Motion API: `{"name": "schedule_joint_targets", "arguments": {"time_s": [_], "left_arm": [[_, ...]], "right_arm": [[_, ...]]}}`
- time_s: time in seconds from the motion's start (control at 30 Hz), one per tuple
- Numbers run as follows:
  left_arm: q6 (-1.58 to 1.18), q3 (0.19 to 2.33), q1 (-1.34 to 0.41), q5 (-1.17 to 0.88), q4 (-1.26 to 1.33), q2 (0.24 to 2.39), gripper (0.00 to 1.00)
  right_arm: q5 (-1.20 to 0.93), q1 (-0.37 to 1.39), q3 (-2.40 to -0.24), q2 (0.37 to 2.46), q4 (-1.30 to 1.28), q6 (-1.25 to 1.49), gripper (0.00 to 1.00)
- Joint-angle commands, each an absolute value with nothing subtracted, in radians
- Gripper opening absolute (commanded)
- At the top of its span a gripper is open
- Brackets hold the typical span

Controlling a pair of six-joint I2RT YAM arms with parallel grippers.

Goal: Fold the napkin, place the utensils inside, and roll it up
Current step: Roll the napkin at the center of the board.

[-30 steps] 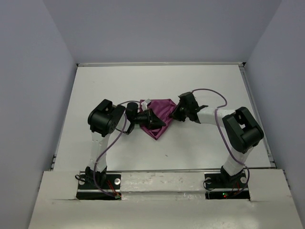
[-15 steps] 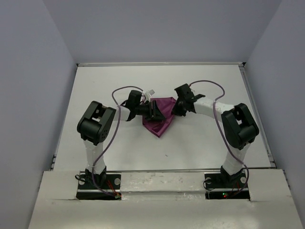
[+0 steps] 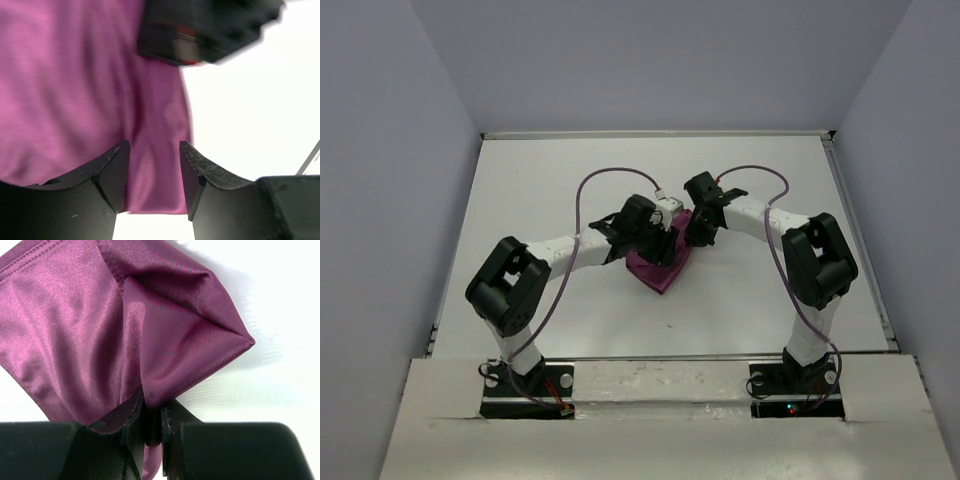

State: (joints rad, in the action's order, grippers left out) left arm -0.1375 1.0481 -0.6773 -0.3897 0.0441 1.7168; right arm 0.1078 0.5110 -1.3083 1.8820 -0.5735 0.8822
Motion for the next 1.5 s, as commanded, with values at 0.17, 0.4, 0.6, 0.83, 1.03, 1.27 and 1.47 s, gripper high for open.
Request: {"name": "schedule_joint_targets", "arguments": {"time_s": [0.17,0.4,0.6,0.83,1.03,1.27,1.47], "left_arm": [[-0.118,0.959,-0.845,-0.032,0.152,1.611,0.64],[-0.101,0.985,-0.91,0.048,0.19,1.686,0.68],[-0.106,1.003,-0.936,0.058,0.218,1.727,0.71],[-0.107,1.009,-0.948,0.093,0.247,1.778,0.64],[-0.109,1.022,-0.948,0.052,0.242,1.792,0.28],[-0.117,1.023,-0.919,-0.083,0.232,1.784,0.0],[-0.144,1.058,-0.822,-0.372,0.199,1.808,0.0]], "right_arm": [[0.132,0.506,-1.367,1.89,-0.618,0.867,0.01],[0.129,0.506,-1.39,1.899,-0.618,0.857,0.01],[0.13,0.506,-1.382,1.896,-0.617,0.851,0.01],[0.13,0.506,-1.378,1.888,-0.615,0.853,0.01],[0.132,0.506,-1.368,1.884,-0.615,0.854,0.01],[0.13,0.506,-1.348,1.873,-0.601,0.851,0.01],[0.13,0.497,-1.342,1.847,-0.584,0.848,0.22]]}}
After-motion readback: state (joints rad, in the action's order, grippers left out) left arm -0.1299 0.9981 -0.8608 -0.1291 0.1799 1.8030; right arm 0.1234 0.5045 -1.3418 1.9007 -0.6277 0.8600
